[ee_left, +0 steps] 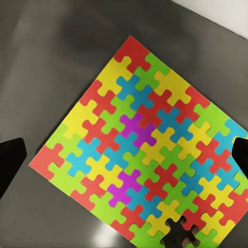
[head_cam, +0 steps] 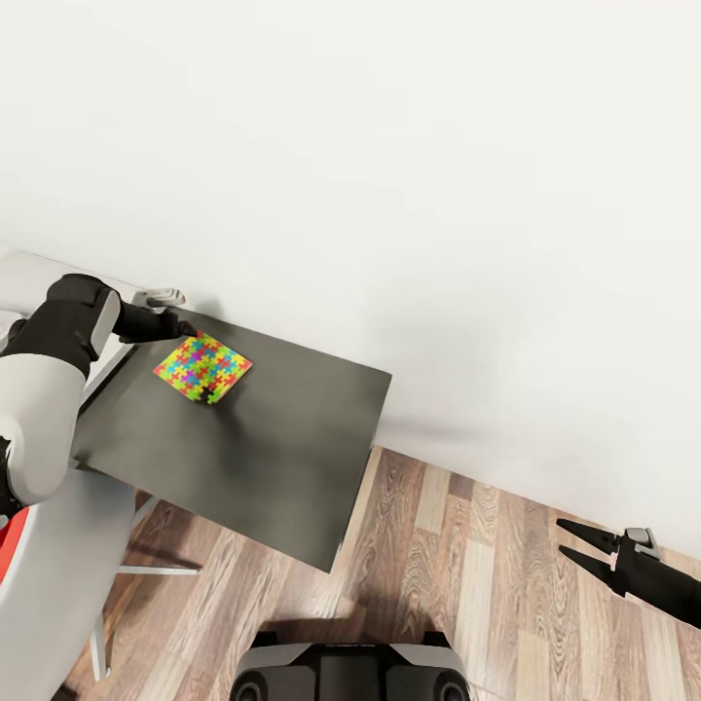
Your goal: Put all the toys in the child's room - the three board games (two on the bed and one on the table), the two jigsaw puzzles on the table, and the tennis ball on the table - inside the toy box on the table in the child's room.
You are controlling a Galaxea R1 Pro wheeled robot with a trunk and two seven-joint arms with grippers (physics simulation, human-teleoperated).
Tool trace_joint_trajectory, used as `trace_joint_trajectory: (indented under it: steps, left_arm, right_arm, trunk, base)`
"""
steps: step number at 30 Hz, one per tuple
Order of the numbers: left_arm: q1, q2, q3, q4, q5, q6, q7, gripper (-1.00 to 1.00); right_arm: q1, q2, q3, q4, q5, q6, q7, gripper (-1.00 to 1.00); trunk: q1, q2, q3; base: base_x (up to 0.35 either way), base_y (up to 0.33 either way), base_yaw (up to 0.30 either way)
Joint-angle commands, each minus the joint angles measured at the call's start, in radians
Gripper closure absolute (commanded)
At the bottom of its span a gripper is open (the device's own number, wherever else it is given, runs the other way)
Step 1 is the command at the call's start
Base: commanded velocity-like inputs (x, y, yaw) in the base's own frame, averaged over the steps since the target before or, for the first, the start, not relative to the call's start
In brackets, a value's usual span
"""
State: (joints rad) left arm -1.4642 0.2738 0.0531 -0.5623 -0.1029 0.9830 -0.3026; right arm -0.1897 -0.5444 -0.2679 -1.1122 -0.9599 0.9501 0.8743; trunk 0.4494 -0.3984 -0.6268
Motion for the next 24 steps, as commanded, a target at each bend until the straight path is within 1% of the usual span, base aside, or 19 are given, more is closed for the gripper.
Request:
trace_joint_trajectory:
  steps: [1,12,24]
  left_arm:
    - [-0.001,-0.001,0.004,-0.001,-0.011,0.003,-0.007,-1.00]
    - [-0.001,-0.002,0.003,-0.001,-0.011,0.003,-0.004,-1.00]
    - [0.000,-0.002,0.002,-0.001,-0.011,0.003,-0.004,-1.00]
  right_arm:
    - [0.000,0.000,-0.001,0.000,0.001,0.004,0.003,-1.00]
    - [0.000,0.000,-0.001,0.000,0.001,0.004,0.003,-1.00]
    - [0.000,0.000,-0.002,0.000,0.001,0.004,0.003,-1.00]
  trunk:
    - [0.001,-0.002,-0.001]
    - [0.001,-0.002,-0.001]
    - [0.001,-0.002,-0.001]
  base:
    - [0.011,0.011,0.000]
    - [0.107,0.107,0.000]
    - [0.023,0.022,0.000]
